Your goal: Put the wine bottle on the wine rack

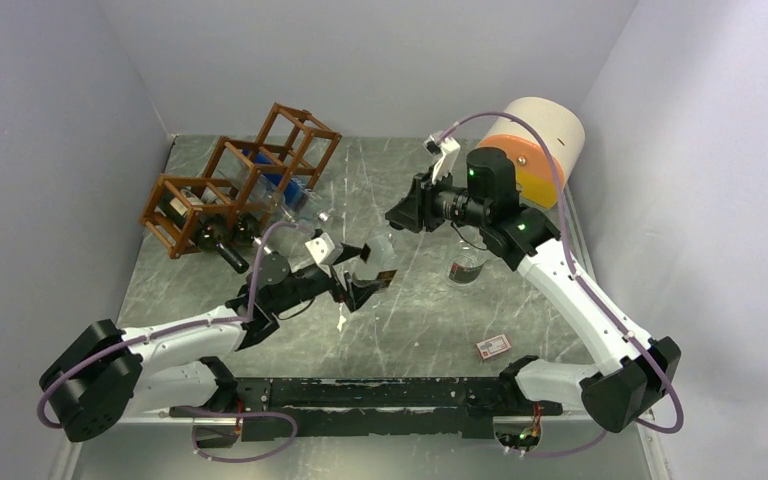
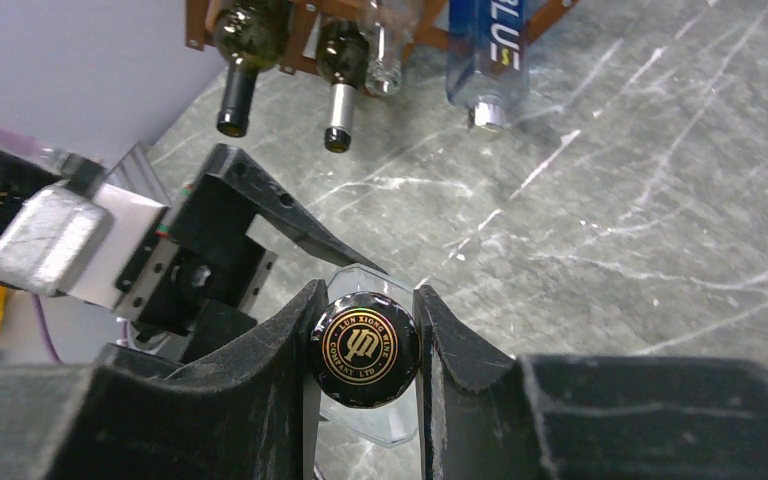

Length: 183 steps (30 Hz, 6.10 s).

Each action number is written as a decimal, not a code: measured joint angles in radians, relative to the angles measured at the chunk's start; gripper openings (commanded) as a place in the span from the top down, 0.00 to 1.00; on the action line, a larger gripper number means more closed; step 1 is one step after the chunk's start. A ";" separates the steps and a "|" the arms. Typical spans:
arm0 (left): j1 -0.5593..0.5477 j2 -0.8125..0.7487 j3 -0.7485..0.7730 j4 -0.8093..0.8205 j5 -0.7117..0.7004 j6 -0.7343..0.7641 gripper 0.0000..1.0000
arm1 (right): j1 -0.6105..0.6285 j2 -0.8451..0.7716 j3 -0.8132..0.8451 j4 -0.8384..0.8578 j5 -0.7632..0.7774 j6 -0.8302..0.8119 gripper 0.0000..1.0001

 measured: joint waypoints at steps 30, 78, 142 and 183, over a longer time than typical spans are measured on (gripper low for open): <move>-0.001 -0.011 0.112 -0.243 0.078 0.192 0.93 | -0.002 -0.129 -0.007 0.098 -0.121 0.061 0.28; -0.001 0.040 0.209 -0.359 -0.230 1.543 0.93 | 0.034 0.026 -0.033 -0.082 -0.071 -0.242 0.15; 0.026 -0.082 0.487 -0.638 -0.314 0.896 0.04 | 0.072 0.000 -0.100 0.014 0.290 -0.076 1.00; 0.080 0.063 1.159 -1.294 -0.554 -0.004 0.01 | 0.087 0.658 0.164 0.505 0.284 0.054 1.00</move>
